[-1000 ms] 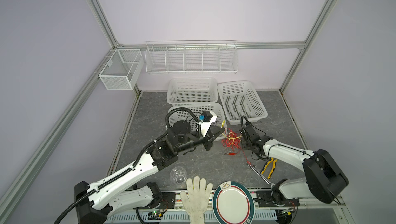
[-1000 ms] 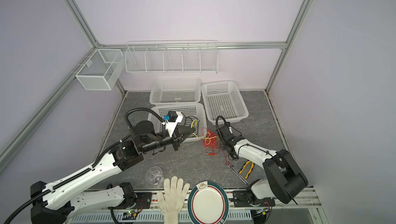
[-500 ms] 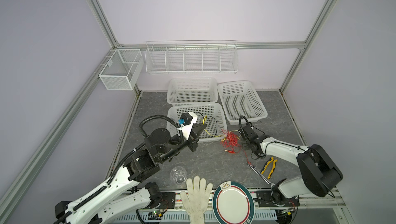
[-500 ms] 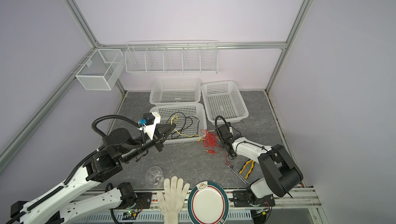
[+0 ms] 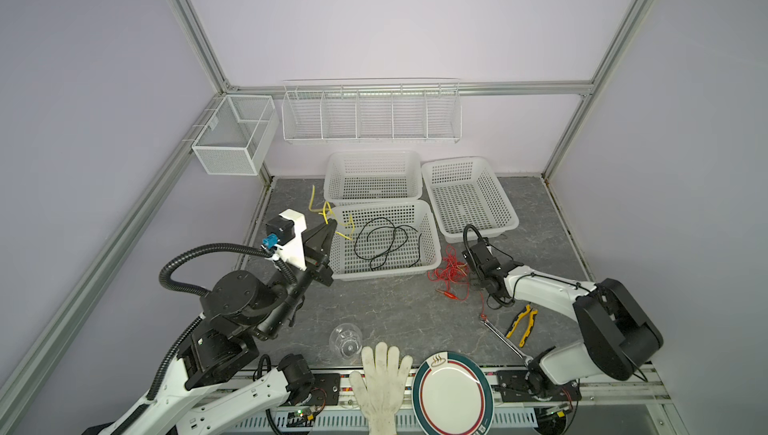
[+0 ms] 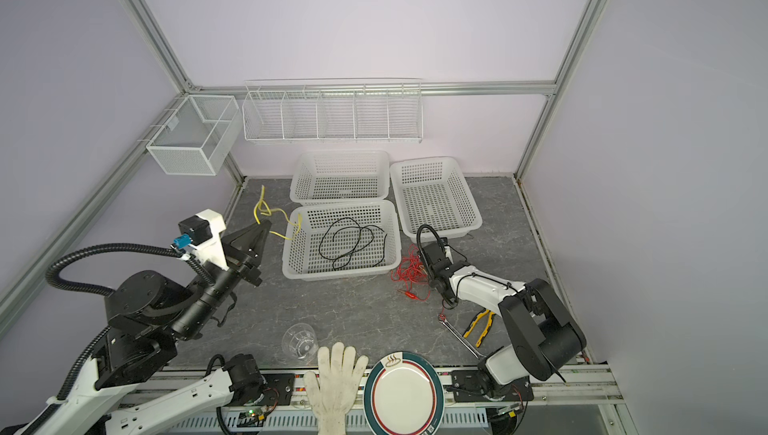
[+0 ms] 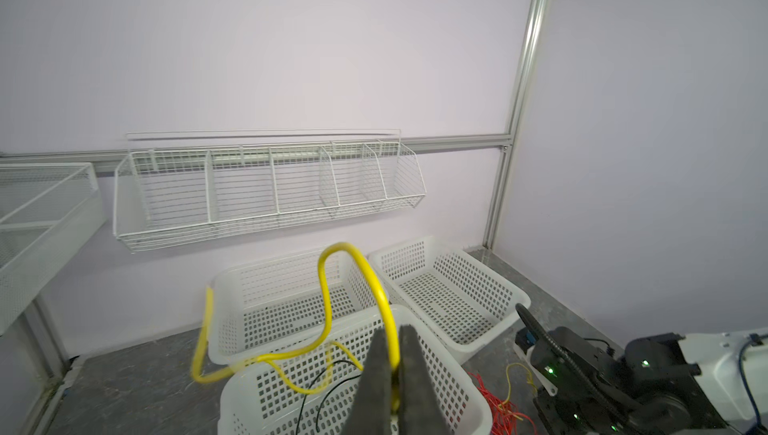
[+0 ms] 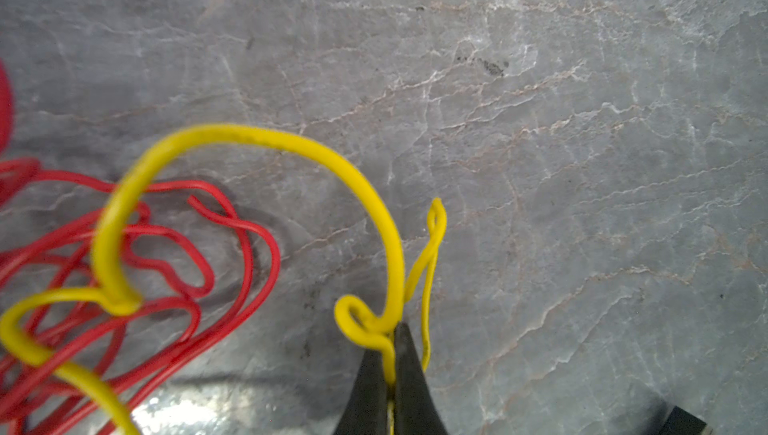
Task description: Untangle the cables
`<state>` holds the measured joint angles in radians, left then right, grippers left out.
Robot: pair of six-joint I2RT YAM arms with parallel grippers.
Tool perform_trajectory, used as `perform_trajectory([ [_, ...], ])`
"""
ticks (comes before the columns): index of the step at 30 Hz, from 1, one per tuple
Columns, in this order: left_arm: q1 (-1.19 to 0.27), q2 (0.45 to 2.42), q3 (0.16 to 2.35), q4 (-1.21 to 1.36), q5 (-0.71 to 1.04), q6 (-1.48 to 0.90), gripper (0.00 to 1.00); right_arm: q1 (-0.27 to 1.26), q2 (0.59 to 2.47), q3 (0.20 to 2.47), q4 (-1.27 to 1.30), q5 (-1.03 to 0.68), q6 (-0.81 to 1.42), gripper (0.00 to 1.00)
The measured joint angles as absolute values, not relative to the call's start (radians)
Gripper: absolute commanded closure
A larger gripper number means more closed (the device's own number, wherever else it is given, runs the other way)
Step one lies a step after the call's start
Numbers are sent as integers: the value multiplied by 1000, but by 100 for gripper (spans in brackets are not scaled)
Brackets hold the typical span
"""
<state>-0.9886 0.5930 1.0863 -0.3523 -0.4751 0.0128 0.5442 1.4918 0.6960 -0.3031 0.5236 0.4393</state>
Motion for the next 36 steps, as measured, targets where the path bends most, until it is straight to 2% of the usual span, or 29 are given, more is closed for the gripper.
perform_trajectory([
  [7, -989, 602, 1088, -355, -583, 13, 100, 544, 1492, 696, -303, 523, 439, 94],
  [13, -948, 728, 1100, -319, -611, 11, 100, 544, 1468, 694, -301, 498, 438, 94],
  [21, -672, 966, 1122, -273, -339, -94, 100, 544, 1330, 690, -302, 470, 426, 92],
  [29, -570, 1238, 1238, -191, -113, -160, 100, 544, 1187, 661, -300, 436, 395, 83],
  [36, -473, 1494, 1390, -110, -14, -189, 100, 545, 1105, 622, -277, 411, 369, 78],
])
